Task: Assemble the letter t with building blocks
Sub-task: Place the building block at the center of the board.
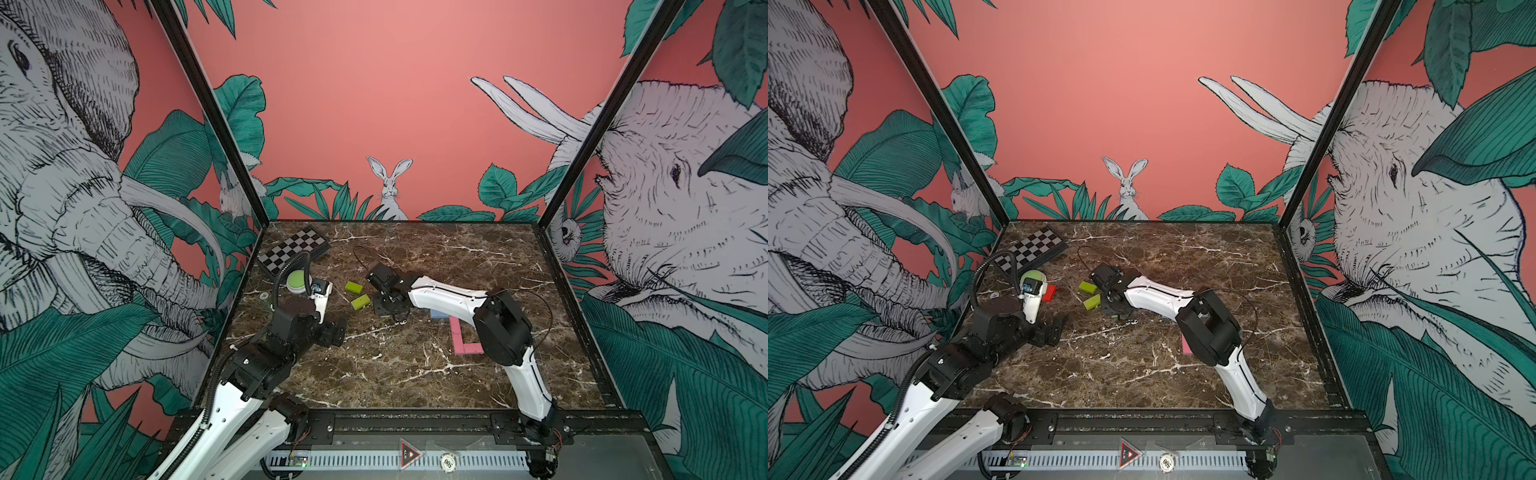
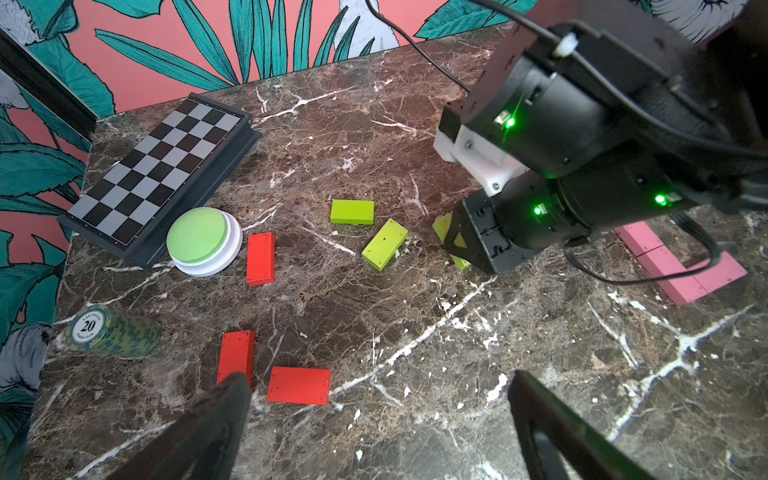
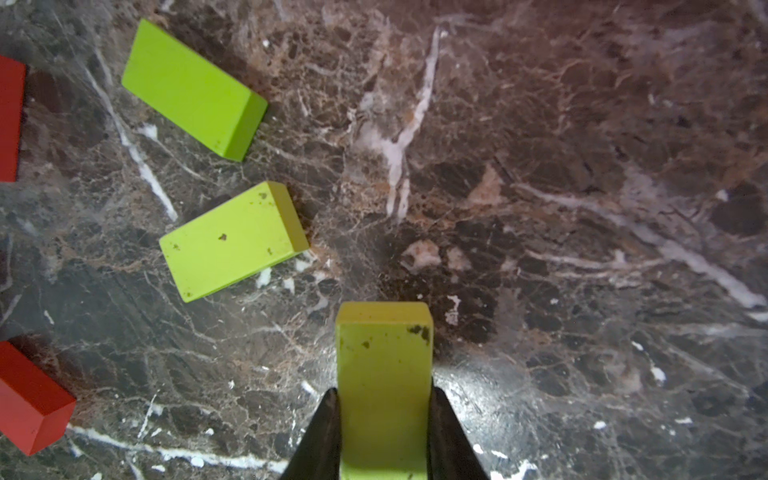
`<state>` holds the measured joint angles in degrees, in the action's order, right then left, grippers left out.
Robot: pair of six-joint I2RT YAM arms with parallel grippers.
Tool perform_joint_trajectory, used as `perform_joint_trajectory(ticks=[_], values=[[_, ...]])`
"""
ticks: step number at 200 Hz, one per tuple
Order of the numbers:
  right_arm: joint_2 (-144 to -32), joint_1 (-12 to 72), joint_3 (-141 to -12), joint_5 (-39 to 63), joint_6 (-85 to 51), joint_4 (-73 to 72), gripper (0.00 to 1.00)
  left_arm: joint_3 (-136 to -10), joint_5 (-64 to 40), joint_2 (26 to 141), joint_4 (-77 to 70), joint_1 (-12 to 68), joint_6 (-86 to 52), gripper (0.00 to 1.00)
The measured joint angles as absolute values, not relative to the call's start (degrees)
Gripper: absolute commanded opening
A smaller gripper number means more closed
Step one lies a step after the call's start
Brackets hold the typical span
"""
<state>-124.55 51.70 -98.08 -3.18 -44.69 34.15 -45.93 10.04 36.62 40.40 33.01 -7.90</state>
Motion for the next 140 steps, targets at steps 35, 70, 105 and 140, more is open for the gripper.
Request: perform_joint_trajectory(ticks=[35, 70, 105, 140], values=[[-125.75, 51.55, -99.39, -3.51, -44.82, 34.30, 0.23, -45.93, 9.93, 36.62, 40.40, 33.01, -7.88, 0.99], [-126.72, 51.46, -100.18, -3.75, -44.84, 34.59, 0.24, -45.93, 9.89, 36.62, 40.40, 33.01, -7.88, 0.99], [-127.37, 51.46, -100.92, -3.84, -44.86, 34.83, 0.25, -45.93, 9.89, 36.62, 40.40, 33.01, -7.88, 0.99], [-127.76, 51.42, -101.03, -3.84, -44.91, 34.94, 0.30, -45.93, 9.89, 36.62, 40.40, 33.01, -7.86, 0.99]])
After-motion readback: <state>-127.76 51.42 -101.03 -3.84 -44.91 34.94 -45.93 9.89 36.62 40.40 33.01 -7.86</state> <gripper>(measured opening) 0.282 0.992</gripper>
